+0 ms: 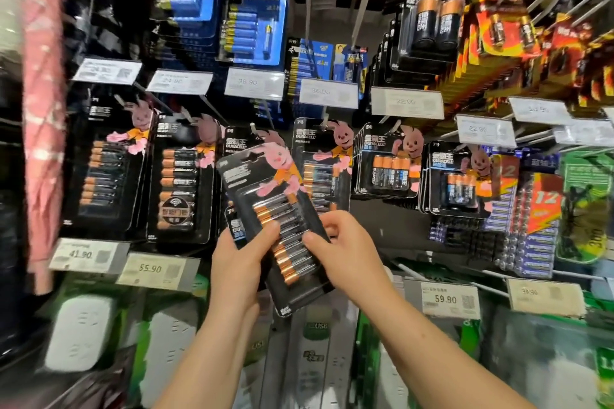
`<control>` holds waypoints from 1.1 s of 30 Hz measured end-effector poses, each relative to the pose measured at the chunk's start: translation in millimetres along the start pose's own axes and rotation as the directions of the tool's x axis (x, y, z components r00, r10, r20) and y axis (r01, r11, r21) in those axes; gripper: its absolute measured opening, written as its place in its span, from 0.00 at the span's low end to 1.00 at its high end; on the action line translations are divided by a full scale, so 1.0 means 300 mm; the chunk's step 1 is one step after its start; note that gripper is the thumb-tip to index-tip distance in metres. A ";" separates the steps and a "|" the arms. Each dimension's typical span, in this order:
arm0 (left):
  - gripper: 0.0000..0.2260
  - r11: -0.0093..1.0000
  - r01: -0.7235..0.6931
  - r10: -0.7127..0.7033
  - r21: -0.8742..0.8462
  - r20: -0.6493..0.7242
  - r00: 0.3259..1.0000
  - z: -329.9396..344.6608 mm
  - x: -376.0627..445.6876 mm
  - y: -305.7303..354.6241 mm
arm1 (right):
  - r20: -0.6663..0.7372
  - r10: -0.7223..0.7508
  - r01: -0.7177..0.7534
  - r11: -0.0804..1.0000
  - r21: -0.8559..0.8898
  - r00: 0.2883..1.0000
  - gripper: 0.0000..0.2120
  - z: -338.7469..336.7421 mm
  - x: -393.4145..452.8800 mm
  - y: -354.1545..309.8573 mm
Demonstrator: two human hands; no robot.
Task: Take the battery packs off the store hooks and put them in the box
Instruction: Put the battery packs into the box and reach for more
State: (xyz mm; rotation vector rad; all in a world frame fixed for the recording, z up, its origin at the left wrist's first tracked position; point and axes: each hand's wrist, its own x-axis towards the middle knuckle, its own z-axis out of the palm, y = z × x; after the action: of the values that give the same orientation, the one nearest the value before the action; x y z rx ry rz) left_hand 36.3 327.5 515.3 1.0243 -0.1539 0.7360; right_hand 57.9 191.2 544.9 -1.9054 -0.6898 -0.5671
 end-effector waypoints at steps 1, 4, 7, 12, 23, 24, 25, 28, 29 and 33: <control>0.12 1.000 0.000 0.000 0.009 -0.006 1.000 -0.007 0.000 0.001 | -0.013 0.007 -0.007 1.000 0.017 1.000 0.07 0.006 0.000 -0.003; 0.12 1.000 -0.013 0.013 0.010 -0.008 1.000 -0.007 -0.002 0.005 | -0.052 0.022 -0.019 0.998 0.063 0.998 0.07 0.011 0.006 0.004; 0.12 1.000 -0.016 0.016 0.016 -0.018 1.000 -0.016 0.002 0.001 | -0.078 0.033 -0.025 0.995 0.100 0.996 0.08 0.016 0.015 0.016; 0.09 0.999 -0.015 0.017 0.040 -0.034 0.999 -0.017 0.006 -0.003 | -0.089 0.061 -0.048 0.989 0.140 0.994 0.11 0.008 0.011 0.022; 0.04 0.999 0.027 -0.031 -0.045 -0.085 0.996 0.004 0.049 -0.008 | -0.129 0.040 -0.024 0.993 0.119 0.991 0.09 -0.036 0.037 0.027; 0.04 0.998 0.024 -0.030 -0.058 -0.103 0.994 0.000 0.060 -0.007 | -0.160 0.037 -0.015 0.991 0.134 0.986 0.09 -0.044 0.043 0.025; 0.04 0.998 0.010 -0.017 -0.057 -0.118 0.993 -0.004 0.071 -0.003 | -0.188 0.036 -0.006 0.987 0.158 0.982 0.09 -0.055 0.051 0.027; 0.03 0.997 -0.076 0.074 -0.013 -0.136 0.988 -0.021 0.089 0.014 | -0.236 0.042 0.003 0.983 0.185 0.971 0.14 -0.080 0.072 0.026; 0.03 0.995 -0.101 0.099 -0.007 -0.138 0.986 -0.025 0.090 0.023 | -0.243 0.043 0.002 0.983 0.182 0.969 0.16 -0.086 0.080 0.025; 0.05 0.991 -0.134 0.131 -0.004 -0.171 0.976 -0.047 0.094 0.039 | -0.258 0.042 0.005 0.984 0.179 0.965 0.21 -0.095 0.110 0.023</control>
State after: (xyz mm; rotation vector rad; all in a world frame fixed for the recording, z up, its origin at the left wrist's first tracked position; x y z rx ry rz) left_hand 47.2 356.2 528.6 0.9374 -0.0801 0.9390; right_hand 84.3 170.0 573.4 -1.6318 -0.5321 -0.7058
